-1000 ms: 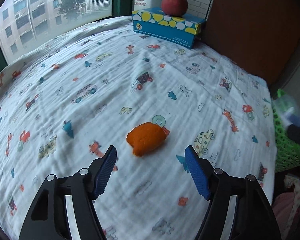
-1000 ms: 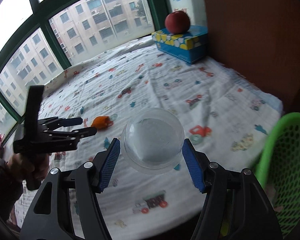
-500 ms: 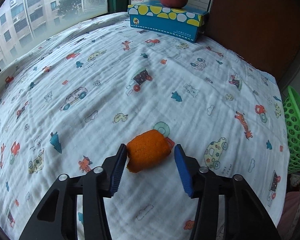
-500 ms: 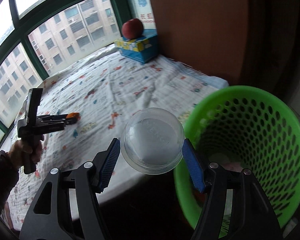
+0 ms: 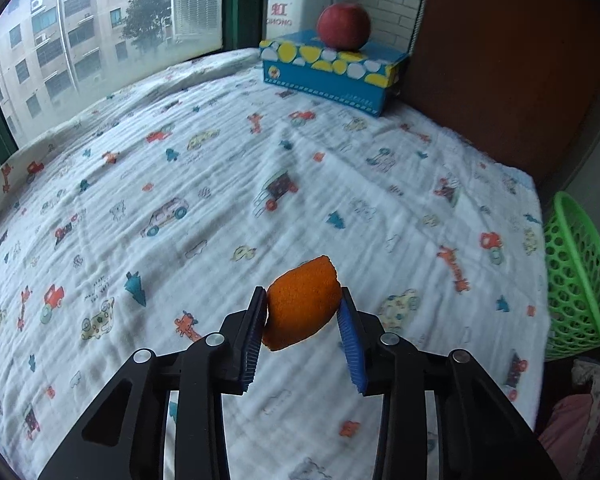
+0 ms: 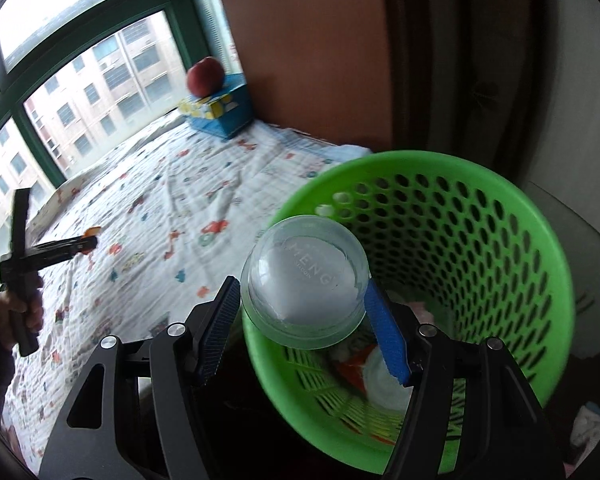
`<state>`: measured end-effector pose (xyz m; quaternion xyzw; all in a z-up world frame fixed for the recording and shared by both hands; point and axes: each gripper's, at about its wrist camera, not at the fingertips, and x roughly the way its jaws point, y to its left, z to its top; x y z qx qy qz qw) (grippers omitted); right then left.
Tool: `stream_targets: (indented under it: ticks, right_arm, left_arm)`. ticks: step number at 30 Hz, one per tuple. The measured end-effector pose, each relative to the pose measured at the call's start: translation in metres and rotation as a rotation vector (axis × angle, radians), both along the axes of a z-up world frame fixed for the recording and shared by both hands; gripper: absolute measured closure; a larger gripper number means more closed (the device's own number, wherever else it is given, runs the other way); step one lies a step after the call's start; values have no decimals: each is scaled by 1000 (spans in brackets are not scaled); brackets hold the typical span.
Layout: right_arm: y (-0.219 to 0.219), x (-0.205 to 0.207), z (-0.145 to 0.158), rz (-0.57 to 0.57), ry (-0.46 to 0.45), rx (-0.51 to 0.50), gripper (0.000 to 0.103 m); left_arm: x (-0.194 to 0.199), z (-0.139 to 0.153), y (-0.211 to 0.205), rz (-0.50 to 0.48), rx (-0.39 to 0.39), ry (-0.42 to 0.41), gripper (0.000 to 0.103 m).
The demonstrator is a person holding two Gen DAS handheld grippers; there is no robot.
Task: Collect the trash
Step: 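Carry the orange peel and dome cup to the green basket and release both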
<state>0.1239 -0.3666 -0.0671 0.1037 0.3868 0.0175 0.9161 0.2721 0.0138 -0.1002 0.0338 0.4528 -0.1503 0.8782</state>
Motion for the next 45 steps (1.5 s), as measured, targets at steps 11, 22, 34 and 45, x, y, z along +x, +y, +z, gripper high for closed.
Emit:
stream_targets:
  ticks: [11,22,34,45]
  right_arm:
    - [-34,-13,-4,-77,11,-60,39]
    - [-61,-18,-10,-112,17,-74,37]
    - [-88,-49,-1,-165,-31,-24,30]
    - [-92,-82,8,-170,-82,27,25]
  left_arm:
    - [-35,53,-60,-130,-73,-60,68]
    - [-60,78,-148,-271,-124,-72,68]
    - [-77,78,-237,-402,-145,-49,68]
    - [-90,52,-293,-471,-118,25,68]
